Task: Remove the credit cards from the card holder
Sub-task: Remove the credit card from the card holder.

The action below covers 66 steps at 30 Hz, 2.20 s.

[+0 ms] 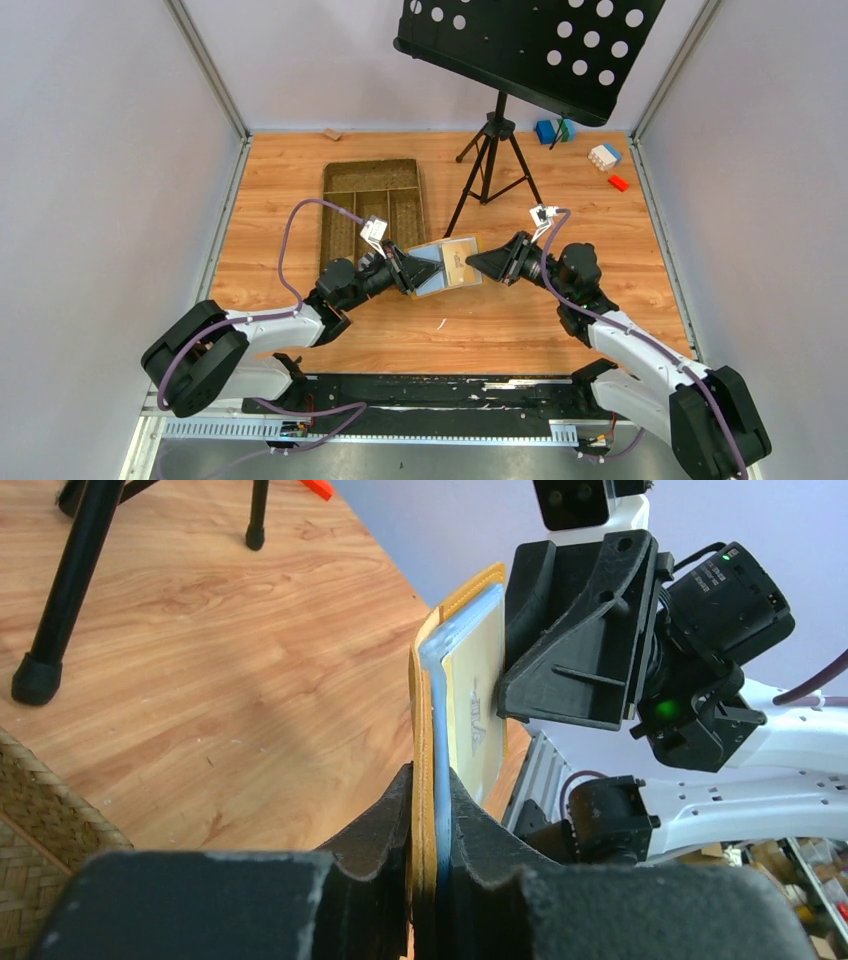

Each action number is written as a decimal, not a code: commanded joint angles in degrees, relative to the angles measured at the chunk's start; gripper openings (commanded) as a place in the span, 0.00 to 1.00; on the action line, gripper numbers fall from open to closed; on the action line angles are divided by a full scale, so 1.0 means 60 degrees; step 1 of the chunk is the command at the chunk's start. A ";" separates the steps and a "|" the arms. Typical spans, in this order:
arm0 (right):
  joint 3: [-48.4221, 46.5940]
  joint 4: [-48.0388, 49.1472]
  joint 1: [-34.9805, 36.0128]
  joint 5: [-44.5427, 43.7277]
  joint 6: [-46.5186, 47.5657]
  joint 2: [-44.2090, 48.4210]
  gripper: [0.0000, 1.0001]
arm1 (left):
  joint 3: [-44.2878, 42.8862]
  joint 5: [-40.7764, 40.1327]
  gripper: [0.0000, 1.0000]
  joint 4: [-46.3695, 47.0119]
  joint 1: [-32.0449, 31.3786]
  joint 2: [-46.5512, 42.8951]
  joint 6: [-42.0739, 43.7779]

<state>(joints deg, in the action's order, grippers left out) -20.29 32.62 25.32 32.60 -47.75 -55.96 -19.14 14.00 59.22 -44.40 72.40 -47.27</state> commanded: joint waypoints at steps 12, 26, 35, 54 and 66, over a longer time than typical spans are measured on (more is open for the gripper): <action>-0.0287 0.1314 0.0023 0.0776 -0.0341 -0.0970 0.25 | -0.0107 0.0384 0.00 0.0582 0.0486 0.0003 -0.0892; -0.0238 0.1151 0.0026 0.0591 -0.0318 -0.0866 0.02 | -0.0093 0.0268 0.04 0.0274 0.0574 -0.0169 -0.0638; -0.0238 0.1075 0.0027 0.0558 -0.0289 -0.0809 0.00 | -0.0092 0.0230 0.08 0.0182 0.0574 -0.0260 -0.0587; -0.0246 0.0481 0.0022 0.0104 -0.0016 -0.0327 0.00 | 0.0009 -0.0347 0.40 -0.0651 0.0586 -0.0909 -0.0137; -0.0216 -0.0037 0.0021 -0.0384 0.0204 0.0084 0.00 | 0.0122 -0.2875 0.63 -0.3803 0.0589 -0.3298 0.0693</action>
<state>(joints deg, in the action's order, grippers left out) -20.32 31.57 25.43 32.38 -47.79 -57.36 -19.11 4.32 41.69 -41.15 57.06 -46.04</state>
